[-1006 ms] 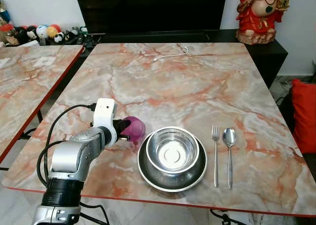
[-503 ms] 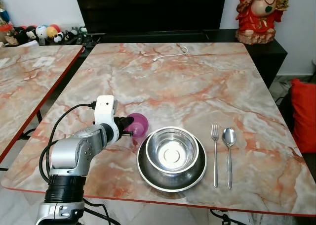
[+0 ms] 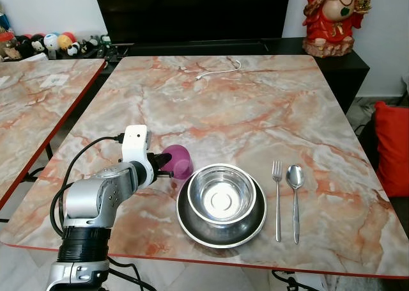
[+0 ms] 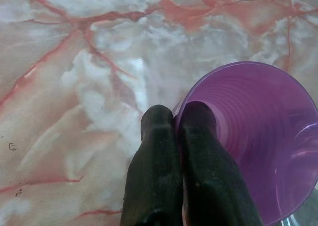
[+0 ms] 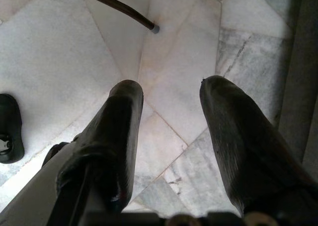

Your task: Setting the table

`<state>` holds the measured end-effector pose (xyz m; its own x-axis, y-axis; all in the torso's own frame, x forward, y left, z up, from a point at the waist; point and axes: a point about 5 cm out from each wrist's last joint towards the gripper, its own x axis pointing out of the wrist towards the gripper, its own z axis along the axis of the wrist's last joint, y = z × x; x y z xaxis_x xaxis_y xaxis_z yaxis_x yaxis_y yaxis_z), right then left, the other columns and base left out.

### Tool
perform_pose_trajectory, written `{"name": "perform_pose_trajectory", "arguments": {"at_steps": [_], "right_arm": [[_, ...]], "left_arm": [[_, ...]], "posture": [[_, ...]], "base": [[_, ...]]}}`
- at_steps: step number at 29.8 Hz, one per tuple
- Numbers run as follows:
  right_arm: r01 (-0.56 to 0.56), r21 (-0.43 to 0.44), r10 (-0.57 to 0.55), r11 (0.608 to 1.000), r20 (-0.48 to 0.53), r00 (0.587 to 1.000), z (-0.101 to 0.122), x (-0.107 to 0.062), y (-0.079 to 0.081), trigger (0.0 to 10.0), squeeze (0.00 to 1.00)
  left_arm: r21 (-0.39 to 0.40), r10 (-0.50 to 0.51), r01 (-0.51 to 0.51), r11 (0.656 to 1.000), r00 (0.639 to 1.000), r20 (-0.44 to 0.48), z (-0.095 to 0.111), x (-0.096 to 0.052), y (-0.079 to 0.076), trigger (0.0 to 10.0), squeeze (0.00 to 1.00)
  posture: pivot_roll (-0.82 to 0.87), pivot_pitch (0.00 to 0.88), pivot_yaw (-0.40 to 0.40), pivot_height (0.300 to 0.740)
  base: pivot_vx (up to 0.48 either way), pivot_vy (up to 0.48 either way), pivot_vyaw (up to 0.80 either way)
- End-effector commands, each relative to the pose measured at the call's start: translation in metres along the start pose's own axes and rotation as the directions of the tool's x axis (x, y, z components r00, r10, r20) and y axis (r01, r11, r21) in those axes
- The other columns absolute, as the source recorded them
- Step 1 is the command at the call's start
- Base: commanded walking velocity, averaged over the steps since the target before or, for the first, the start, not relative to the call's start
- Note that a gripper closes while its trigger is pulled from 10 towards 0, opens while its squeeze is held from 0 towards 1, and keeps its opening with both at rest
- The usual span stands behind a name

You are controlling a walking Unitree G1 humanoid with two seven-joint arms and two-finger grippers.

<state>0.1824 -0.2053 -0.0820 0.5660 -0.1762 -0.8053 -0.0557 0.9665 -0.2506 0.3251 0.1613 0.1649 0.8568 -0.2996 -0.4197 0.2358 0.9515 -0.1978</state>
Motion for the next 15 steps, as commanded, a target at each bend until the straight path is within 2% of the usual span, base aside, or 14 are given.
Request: {"name": "perform_pose_trajectory", "arguments": {"at_steps": [1,3,4,5,15], "right_arm": [[-0.008,0.003,0.009,1.0,-0.015,1.0,-0.004,-0.001,0.003,10.0,0.0],[-0.009,0.002,0.009,1.0,-0.016,1.0,-0.004,-0.001,0.004,10.0,0.0],[-0.01,0.003,0.01,1.0,-0.016,1.0,-0.004,-0.001,0.004,10.0,0.0],[-0.01,0.003,0.01,1.0,-0.016,1.0,-0.004,-0.001,0.004,10.0,0.0],[-0.009,0.006,0.009,1.0,-0.02,1.0,-0.005,-0.001,0.005,10.0,0.0]], "left_arm": [[0.033,-0.014,0.014,0.999,1.0,-0.011,0.004,-0.002,-0.002,0.0,0.0],[0.082,-0.011,0.012,0.997,1.0,-0.009,0.013,-0.004,0.0,0.0,0.0],[0.107,-0.006,0.007,0.994,1.0,-0.007,0.019,-0.004,0.002,2.5,0.0],[0.119,-0.004,0.005,0.993,1.0,-0.006,0.021,-0.004,0.002,10.0,0.0],[0.181,-0.039,0.053,0.982,0.996,-0.084,0.015,0.005,-0.001,10.0,0.0]], "posture": [[-0.06,0.0,0.071,0.74],[-0.06,0.0,0.076,0.74],[-0.07,0.0,0.079,0.74],[-0.07,0.0,0.082,0.74],[-0.07,0.0,0.089,0.74]], "base": [[0.0,0.0,0.0],[0.0,0.0,0.0],[0.0,0.0,0.0],[0.0,0.0,0.0],[0.0,0.0,0.0]]}}
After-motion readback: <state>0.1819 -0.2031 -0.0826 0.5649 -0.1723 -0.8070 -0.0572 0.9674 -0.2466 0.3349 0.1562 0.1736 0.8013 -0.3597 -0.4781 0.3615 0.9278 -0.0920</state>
